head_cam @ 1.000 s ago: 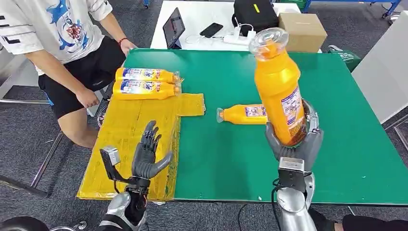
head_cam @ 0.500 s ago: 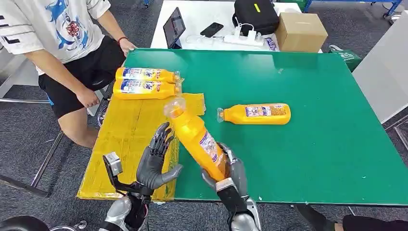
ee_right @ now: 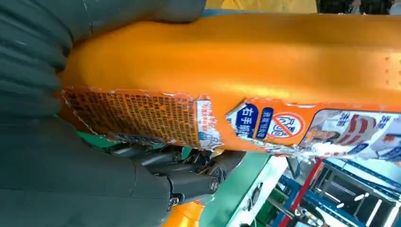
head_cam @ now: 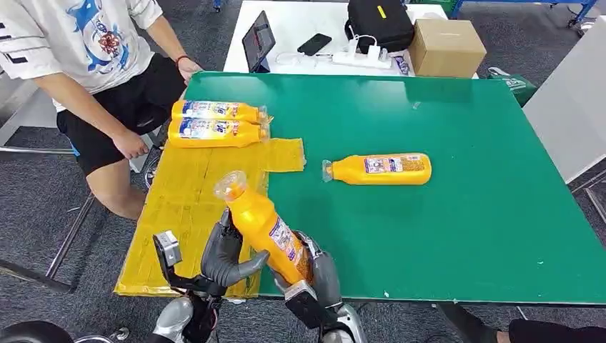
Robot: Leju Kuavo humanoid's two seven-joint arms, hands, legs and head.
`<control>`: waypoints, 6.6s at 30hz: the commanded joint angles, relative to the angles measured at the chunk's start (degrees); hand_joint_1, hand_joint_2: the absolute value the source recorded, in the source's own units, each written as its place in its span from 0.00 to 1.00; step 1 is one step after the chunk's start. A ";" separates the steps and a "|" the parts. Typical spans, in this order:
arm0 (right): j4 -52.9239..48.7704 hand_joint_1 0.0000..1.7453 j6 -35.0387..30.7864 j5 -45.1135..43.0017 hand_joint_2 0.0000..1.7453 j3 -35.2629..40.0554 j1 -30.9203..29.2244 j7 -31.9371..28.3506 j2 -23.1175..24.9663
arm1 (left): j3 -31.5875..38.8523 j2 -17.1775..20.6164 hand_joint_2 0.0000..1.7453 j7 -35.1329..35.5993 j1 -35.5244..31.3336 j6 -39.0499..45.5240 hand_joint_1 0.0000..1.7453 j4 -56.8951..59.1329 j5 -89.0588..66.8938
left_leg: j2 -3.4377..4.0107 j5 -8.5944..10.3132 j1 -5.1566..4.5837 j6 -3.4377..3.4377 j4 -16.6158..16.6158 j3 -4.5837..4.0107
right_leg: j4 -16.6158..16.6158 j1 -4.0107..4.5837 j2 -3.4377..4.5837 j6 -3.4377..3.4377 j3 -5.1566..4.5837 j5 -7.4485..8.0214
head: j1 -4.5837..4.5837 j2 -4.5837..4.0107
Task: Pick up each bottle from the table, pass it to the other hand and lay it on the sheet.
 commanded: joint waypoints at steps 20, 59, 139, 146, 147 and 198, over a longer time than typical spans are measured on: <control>16.80 0.94 -3.68 12.99 1.00 1.16 -5.99 0.22 3.03 | -1.36 1.91 1.00 7.38 -0.92 -11.32 1.00 6.40 20.33 | 0.04 -0.04 0.03 -0.03 -0.06 0.17 | -0.07 0.04 -0.01 -0.06 0.14 -0.02 | 0.00 0.00; -5.09 0.00 14.54 3.00 0.00 -4.36 -0.46 -0.06 0.51 | 0.09 1.79 1.00 -1.88 -0.45 5.74 1.00 -1.99 -9.18 | 0.03 -0.01 0.03 -0.01 0.01 0.10 | -0.01 0.04 -0.08 -0.06 0.07 -0.03 | 0.00 0.00; -39.61 0.00 0.69 -12.13 1.00 -10.68 3.68 -0.13 -0.26 | 2.15 12.03 1.00 0.12 -19.75 32.51 0.00 32.41 -72.37 | 0.27 -0.03 0.07 -0.09 -0.10 0.52 | -0.12 0.08 0.14 -0.12 0.48 0.00 | 0.02 0.00; -36.31 0.00 3.77 -12.21 1.00 -11.40 3.53 -0.13 0.78 | 2.39 12.12 0.00 -0.78 -18.24 26.32 0.00 27.22 -66.18 | 0.07 -0.01 0.08 -0.08 -0.07 0.54 | -0.13 0.10 0.00 -0.11 0.57 0.00 | 0.04 0.00; -36.14 0.00 4.00 -12.40 1.00 -11.49 3.54 -0.13 0.79 | 2.46 12.10 0.00 -1.02 -18.15 25.02 0.00 27.32 -65.13 | 0.07 0.02 0.07 -0.07 -0.05 0.43 | -0.09 0.08 0.03 -0.08 0.44 0.02 | 0.00 0.00; -20.07 0.00 22.40 23.44 1.00 -15.10 -1.49 29.08 -17.64 | 18.63 1.13 1.00 -14.69 -8.00 50.34 0.00 -1.65 -29.63 | -0.16 0.05 0.03 -0.02 0.03 0.23 | -0.06 0.05 -0.24 -0.07 0.35 0.00 | 0.02 0.00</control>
